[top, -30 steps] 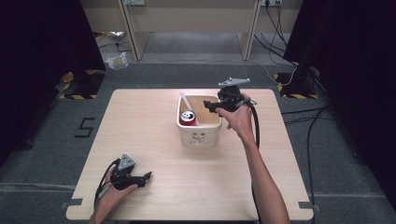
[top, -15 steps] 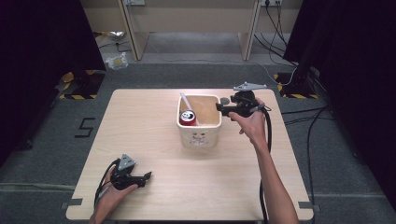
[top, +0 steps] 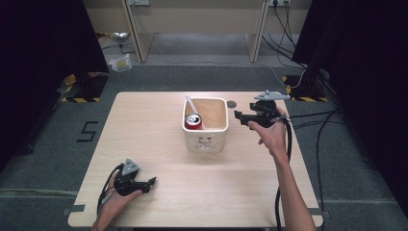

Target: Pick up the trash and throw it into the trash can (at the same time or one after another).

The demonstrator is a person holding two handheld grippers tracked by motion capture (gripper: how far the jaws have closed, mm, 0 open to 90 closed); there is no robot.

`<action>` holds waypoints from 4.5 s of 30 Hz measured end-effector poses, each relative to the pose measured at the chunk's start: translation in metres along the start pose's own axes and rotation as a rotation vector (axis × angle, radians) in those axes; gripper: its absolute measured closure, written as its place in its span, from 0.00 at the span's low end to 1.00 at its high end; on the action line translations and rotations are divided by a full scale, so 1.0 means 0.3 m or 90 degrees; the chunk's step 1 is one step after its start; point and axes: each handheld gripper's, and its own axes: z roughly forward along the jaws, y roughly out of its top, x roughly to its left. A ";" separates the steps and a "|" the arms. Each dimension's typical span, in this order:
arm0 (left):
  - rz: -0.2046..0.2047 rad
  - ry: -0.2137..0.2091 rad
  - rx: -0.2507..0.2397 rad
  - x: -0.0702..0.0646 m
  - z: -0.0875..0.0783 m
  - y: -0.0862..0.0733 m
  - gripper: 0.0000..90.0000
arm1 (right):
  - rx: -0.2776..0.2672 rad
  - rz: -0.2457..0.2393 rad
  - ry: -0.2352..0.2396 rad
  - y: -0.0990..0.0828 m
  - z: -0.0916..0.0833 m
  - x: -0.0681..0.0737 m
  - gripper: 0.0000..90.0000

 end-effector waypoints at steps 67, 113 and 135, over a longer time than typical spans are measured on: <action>0.000 0.002 0.001 -0.001 0.000 0.000 0.16 | 0.022 -0.017 -0.040 -0.312 -0.157 -0.005 0.26; 0.000 0.002 0.000 -0.001 0.000 0.000 0.16 | 0.069 -0.020 -0.019 -0.501 -0.107 0.072 0.23; -0.001 0.002 0.001 -0.001 0.000 0.000 0.16 | 0.118 -0.011 -0.030 -0.616 -0.115 0.076 0.22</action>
